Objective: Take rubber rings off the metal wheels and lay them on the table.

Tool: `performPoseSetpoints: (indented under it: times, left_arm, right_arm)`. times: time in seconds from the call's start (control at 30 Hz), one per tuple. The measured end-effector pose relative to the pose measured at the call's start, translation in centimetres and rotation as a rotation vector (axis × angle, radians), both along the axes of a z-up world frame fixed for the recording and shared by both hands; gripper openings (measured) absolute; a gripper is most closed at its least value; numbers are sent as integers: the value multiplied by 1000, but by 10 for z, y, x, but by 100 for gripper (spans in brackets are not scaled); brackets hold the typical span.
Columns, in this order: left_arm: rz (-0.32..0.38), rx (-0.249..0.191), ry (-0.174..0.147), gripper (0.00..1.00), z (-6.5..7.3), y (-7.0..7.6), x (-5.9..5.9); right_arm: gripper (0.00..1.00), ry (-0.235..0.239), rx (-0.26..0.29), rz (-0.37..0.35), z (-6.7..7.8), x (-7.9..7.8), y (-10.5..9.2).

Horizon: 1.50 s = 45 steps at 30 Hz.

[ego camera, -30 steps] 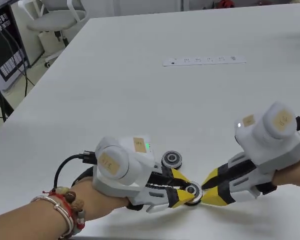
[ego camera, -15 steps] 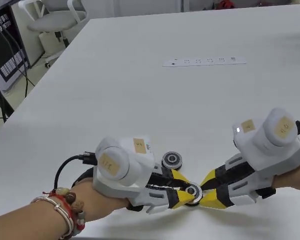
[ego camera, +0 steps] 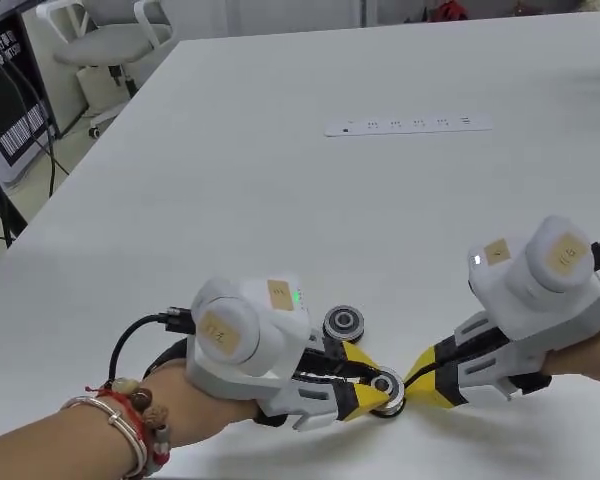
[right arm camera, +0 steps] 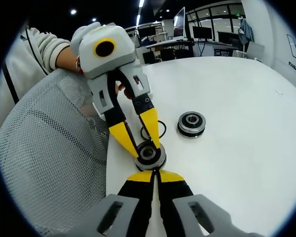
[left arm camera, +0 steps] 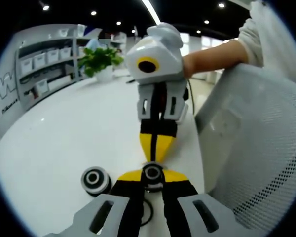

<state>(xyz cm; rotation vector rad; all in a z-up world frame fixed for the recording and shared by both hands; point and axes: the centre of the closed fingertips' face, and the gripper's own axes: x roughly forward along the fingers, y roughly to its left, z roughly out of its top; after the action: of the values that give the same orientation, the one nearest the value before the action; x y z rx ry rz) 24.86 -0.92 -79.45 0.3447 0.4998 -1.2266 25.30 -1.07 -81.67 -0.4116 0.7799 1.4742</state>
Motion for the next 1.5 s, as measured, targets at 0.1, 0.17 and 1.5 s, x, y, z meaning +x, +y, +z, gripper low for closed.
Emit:
performPoseSetpoints:
  times: [0.1,0.17,1.5]
  left_arm:
    - [-2,2,-1,14,0,0,0]
    - [-5,3,-2,14,0,-1,-1]
    - [-33,9,-27,14,0,-4,-3]
  right_arm:
    - [0,13,-5,-12,0,0,-1]
    - [0,29,-8,-22,1,-1,-2]
    - [0,238,83,-179,19,-1,0]
